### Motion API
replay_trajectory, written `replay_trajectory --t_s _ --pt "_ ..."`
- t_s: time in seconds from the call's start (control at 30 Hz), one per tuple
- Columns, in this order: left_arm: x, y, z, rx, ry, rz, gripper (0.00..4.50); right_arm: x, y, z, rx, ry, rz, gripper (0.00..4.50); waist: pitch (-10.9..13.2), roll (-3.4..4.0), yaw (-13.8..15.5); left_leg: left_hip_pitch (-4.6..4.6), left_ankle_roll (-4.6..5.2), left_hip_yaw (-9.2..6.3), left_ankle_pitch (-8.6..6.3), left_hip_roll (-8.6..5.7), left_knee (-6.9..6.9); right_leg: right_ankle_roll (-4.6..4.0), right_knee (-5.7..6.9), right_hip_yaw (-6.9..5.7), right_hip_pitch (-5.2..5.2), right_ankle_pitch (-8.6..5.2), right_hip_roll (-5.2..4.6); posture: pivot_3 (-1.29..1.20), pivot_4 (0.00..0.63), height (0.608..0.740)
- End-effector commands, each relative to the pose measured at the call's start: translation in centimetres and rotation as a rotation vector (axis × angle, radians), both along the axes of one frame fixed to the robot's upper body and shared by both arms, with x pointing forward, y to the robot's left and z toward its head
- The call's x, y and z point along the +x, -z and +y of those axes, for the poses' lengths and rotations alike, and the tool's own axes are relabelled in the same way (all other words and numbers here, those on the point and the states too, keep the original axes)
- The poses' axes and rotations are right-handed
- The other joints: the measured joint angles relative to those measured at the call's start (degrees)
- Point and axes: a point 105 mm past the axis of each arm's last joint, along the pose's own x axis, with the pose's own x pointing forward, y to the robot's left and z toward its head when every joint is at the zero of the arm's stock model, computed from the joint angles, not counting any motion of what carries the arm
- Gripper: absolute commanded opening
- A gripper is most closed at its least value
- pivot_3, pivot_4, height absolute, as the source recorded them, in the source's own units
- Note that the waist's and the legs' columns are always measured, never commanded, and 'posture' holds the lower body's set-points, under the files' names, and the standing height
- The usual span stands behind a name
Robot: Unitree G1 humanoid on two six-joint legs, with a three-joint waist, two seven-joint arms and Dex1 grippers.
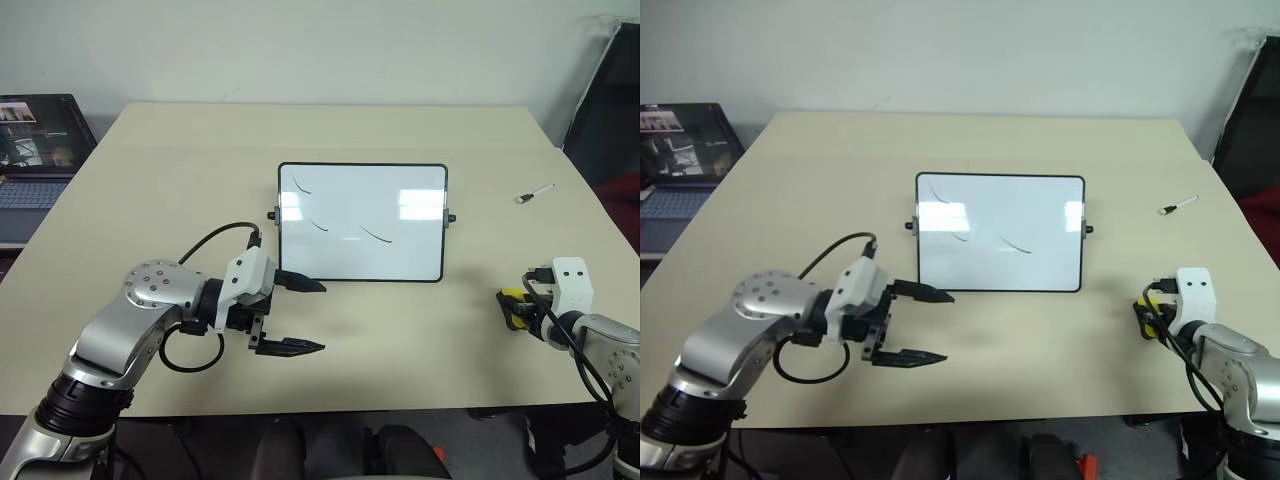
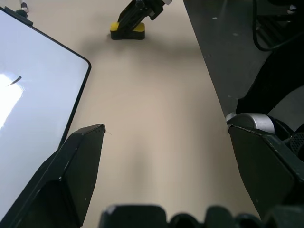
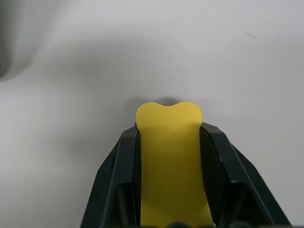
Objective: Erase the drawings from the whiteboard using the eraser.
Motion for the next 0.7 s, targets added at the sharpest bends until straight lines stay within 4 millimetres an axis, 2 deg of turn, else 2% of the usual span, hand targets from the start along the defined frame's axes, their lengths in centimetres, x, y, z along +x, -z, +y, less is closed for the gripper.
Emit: replay_trajectory --t_s 0.03,0.13,0.2,0.3,0.37,0.47,0.57,0.7 --pt "-0.2 -1.2 -0.6 -0.025 0.018 -0.036 4.50 0.2 -1.4 -0.2 -0.010 0.003 -0.055 1.31 0.0 0.00 0.0 0.00 0.00 0.00 0.00 0.00 0.00 0.00 0.00 0.00 0.00 0.00 0.00 0.00 0.150 0.740" --pt "0.2 -1.4 -0.4 -0.034 -0.017 -0.042 4.50 0.2 -2.5 0.3 -0.036 -0.036 -0.096 1.31 0.0 0.01 0.0 0.00 0.00 0.00 0.00 0.00 0.00 0.00 0.01 0.00 0.00 0.00 0.00 0.00 0.150 0.740" --pt "0.6 -1.6 -0.2 -0.044 -0.059 -0.051 4.50 0.2 -3.9 1.5 -0.071 -0.109 -0.154 1.31 0.0 0.07 0.0 0.00 0.00 0.00 0.00 0.00 0.01 0.00 0.02 0.01 -0.01 0.00 0.00 0.00 0.150 0.740" --pt "1.4 -1.9 0.4 -0.093 -0.161 -0.058 4.50 0.0 -6.7 4.4 -0.092 -0.243 -0.282 1.31 0.1 0.08 -0.1 -0.01 0.00 -0.01 0.00 0.01 0.01 0.01 0.04 0.01 -0.04 -0.01 0.01 0.00 0.150 0.740" --pt "1.6 -1.9 0.6 -0.106 -0.193 -0.060 4.50 -0.1 -7.4 5.1 -0.097 -0.270 -0.323 1.31 0.1 0.08 -0.1 -0.02 0.00 -0.05 0.00 0.05 0.01 0.02 0.04 0.01 -0.04 -0.01 0.05 0.00 0.150 0.740" --pt "2.6 -2.8 1.6 -0.166 -0.326 -0.101 4.50 -0.3 -9.3 7.5 -0.112 -0.356 -0.421 1.31 0.1 0.07 -0.1 -0.02 0.00 -0.05 0.00 0.03 0.04 0.02 0.04 0.01 -0.03 -0.01 0.04 0.00 0.150 0.740" --pt "3.3 -3.8 2.4 -0.217 -0.429 -0.140 4.50 -0.1 -10.1 9.0 -0.145 -0.425 -0.466 1.31 0.1 0.06 -0.1 -0.03 0.00 -0.09 0.00 0.04 0.08 0.02 0.08 0.00 -0.04 -0.01 0.04 0.00 0.150 0.740" --pt "4.3 -4.3 4.6 -0.218 -0.599 -0.199 4.50 1.0 -11.9 11.8 -0.170 -0.526 -0.542 1.31 0.1 0.06 -0.3 -0.02 0.00 -0.12 0.00 0.05 0.10 0.01 0.11 0.02 -0.05 -0.01 0.04 0.00 0.150 0.740"
